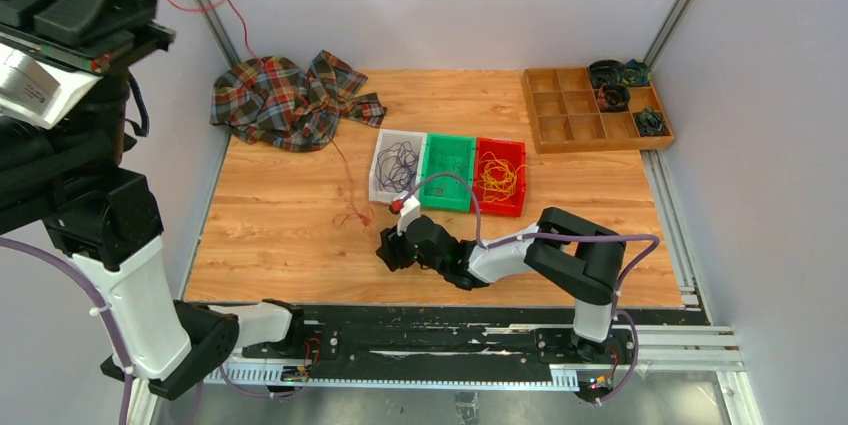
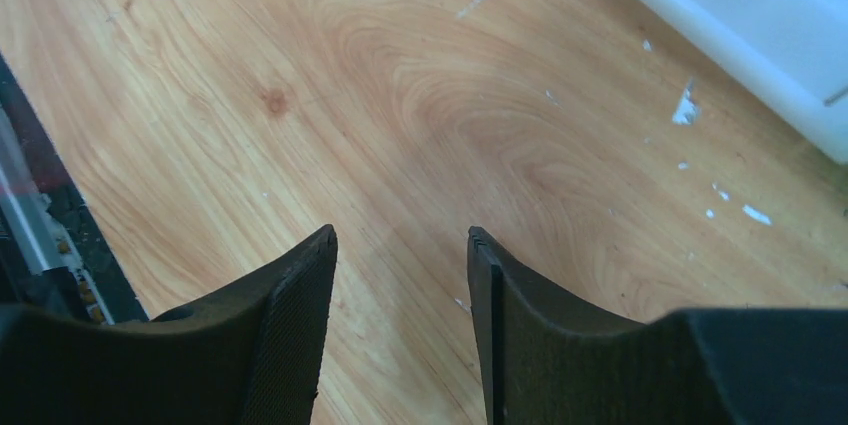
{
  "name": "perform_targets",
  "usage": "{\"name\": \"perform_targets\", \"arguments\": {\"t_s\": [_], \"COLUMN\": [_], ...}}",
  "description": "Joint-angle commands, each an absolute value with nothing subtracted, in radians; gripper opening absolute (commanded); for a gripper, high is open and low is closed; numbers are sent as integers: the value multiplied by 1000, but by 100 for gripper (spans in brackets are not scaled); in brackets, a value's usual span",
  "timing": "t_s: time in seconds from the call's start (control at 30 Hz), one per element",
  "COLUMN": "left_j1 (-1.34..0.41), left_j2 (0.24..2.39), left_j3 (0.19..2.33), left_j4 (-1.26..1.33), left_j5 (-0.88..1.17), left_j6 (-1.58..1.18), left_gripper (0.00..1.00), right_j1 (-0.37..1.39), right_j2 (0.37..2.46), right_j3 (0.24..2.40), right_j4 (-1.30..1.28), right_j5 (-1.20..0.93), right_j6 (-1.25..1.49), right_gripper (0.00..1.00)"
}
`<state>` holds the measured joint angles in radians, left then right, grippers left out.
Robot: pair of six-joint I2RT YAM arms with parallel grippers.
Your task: Untangle the cables
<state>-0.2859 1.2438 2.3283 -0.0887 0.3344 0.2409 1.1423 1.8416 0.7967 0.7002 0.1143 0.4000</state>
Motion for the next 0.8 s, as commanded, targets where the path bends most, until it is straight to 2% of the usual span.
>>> {"name": "perform_targets", "arguments": {"t_s": [0.0, 0.2, 0.37, 0.43, 0.6, 0.77], "left_j1": [-291, -291, -291, -291, -291, -291], "left_j2": [1300, 1353, 1296, 1275, 1255, 1238], "left_j3": [2421, 2497, 2376, 2329, 2303, 2289], "left_j4": [94, 178, 178, 176, 123, 62], "left_j5": [155, 112, 181, 206, 253, 342], "left_j6": [358, 403, 353, 345, 331, 291], "left_gripper": [0, 1, 0, 0, 0, 0], "right_j1": [1132, 1132, 1134, 1134, 1144, 1149], "right_j2": [1861, 1853, 1755, 1685, 1544, 1499], "right_j3": [768, 765, 757, 776, 958, 1124], "right_j4": [736, 713, 738, 746, 644, 564], "right_j5": [189, 231, 226, 193, 78, -89], "right_j6": [465, 463, 393, 336, 161, 81], "right_gripper": [52, 52, 52, 56, 72, 76]}}
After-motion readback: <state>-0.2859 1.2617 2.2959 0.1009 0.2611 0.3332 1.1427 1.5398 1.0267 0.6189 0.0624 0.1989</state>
